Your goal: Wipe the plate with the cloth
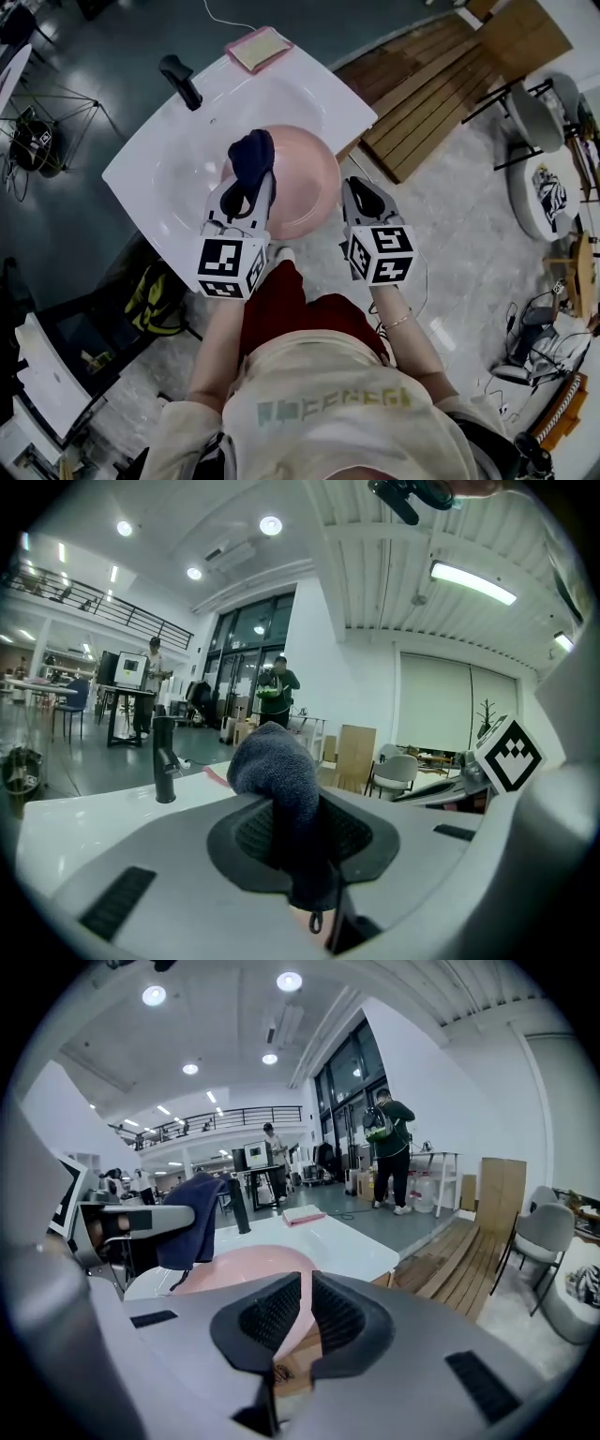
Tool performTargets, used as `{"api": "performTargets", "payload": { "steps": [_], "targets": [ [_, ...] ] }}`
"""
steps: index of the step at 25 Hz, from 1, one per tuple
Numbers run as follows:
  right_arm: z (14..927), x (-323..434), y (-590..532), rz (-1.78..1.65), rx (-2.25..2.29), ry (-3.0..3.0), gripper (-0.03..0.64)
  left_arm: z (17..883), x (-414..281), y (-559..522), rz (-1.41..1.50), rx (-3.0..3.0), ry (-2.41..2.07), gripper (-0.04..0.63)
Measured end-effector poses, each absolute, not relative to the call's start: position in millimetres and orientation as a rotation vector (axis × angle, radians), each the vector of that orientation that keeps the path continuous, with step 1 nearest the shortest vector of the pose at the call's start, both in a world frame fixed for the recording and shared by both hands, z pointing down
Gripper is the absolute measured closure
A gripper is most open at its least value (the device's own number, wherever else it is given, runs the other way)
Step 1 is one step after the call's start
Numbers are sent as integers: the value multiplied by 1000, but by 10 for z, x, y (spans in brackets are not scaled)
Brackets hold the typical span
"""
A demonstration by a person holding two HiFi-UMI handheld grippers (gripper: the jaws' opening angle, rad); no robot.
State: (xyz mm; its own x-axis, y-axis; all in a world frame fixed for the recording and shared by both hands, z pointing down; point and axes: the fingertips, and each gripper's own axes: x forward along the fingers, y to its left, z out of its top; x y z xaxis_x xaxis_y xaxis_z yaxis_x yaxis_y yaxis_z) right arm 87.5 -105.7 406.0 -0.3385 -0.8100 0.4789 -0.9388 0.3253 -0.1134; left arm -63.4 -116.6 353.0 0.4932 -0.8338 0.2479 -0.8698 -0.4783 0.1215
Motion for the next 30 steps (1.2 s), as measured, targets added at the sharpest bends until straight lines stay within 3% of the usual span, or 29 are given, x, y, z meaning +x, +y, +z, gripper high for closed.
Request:
{"api": "performTargets", "payload": {
  "steps": [30],
  "targets": [
    [4664,883,-1369,860,1368,-2113,541,3906,-316,-1657,364,2491,-1263,515]
  ]
}}
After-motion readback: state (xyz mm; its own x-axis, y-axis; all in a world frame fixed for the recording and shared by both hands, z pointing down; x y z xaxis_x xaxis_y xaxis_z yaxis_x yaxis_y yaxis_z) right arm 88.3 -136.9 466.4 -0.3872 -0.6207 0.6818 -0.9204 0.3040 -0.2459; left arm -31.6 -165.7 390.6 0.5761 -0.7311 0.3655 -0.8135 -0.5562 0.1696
